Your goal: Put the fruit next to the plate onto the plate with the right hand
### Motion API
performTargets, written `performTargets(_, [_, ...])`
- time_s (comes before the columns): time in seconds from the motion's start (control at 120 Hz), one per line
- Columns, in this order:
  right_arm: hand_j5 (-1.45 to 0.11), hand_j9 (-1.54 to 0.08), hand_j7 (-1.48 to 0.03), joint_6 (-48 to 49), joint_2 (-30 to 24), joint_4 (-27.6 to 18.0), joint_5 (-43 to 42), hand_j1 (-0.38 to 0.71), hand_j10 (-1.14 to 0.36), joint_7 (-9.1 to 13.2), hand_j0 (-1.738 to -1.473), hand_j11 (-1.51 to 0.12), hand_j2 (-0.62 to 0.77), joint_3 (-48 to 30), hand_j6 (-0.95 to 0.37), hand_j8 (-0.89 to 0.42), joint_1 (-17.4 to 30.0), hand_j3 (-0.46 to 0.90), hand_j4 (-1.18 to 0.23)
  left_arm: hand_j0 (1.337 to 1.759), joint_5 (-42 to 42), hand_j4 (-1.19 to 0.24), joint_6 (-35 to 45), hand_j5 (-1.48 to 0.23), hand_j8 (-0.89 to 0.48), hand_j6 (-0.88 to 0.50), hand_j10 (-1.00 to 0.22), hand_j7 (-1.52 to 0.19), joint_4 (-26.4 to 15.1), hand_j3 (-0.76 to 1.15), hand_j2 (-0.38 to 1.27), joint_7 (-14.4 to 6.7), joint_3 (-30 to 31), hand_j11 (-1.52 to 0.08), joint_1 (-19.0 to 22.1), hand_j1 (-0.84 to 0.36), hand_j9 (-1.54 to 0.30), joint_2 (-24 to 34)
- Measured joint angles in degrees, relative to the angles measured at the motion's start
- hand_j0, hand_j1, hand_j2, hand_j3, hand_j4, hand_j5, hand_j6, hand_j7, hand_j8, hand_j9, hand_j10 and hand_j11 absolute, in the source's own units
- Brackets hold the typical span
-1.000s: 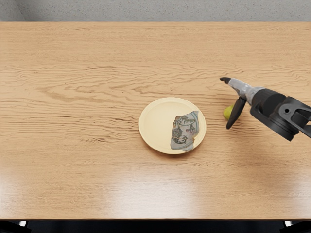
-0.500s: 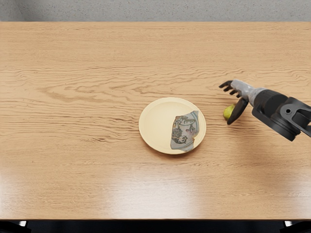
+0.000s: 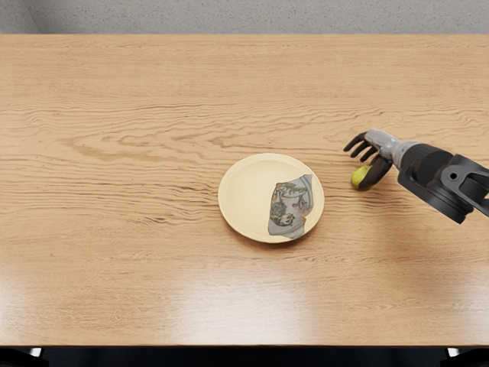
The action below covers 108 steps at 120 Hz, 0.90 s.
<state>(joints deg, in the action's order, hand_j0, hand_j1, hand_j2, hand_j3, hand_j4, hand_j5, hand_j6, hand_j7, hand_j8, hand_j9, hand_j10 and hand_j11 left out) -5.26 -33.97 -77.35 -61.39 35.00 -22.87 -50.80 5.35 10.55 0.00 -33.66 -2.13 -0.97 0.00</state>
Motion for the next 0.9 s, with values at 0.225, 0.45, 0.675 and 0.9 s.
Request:
performTargets(0.225, [-0.58,-0.59,-0.58,0.1,0.0,0.0,-0.2,0.17,-0.46,0.0,-1.657,-0.59,-0.05,0.5,-0.46,-0.46,0.0,0.0,-0.46,1.658,0.0,0.0,0.0,0.0,0.0,0.0,0.0,0.0,0.0,0.0,0.0,0.0,0.0,0.0,0.0,0.35,0.0,0.0])
performTargets(0.45, [-0.61,-0.63,-0.6,0.1,0.0,0.4,-0.3,0.2,-0.48,-0.1,-1.656,-0.63,-0.02,0.5,-0.5,-0.48,0.4,0.0,-0.49,1.658,0.0,0.0,0.0,0.0,0.0,0.0,0.0,0.0,0.0,0.0,0.0,0.0,0.0,0.0,0.0,0.35,0.0,0.0])
performTargets(0.675, [-0.64,-0.67,-0.61,0.2,0.1,0.7,-0.1,0.21,-0.47,-0.1,-1.653,-0.67,0.0,0.4,-0.5,-0.47,0.5,0.0,-0.48,1.658,0.0,0.0,0.0,0.0,0.0,0.0,0.0,0.0,0.0,0.0,0.0,0.0,0.0,0.0,0.0,0.35,0.0,0.0])
performTargets(0.9, [-0.76,-0.79,-0.74,1.6,0.2,0.9,0.1,0.27,-0.46,0.0,-1.649,-0.8,-0.02,0.4,-0.52,-0.36,0.5,0.0,-0.57,1.658,0.0,0.0,0.0,0.0,0.0,0.0,0.0,0.0,0.0,0.0,0.0,0.0,0.0,0.0,0.0,0.35,0.0,0.0])
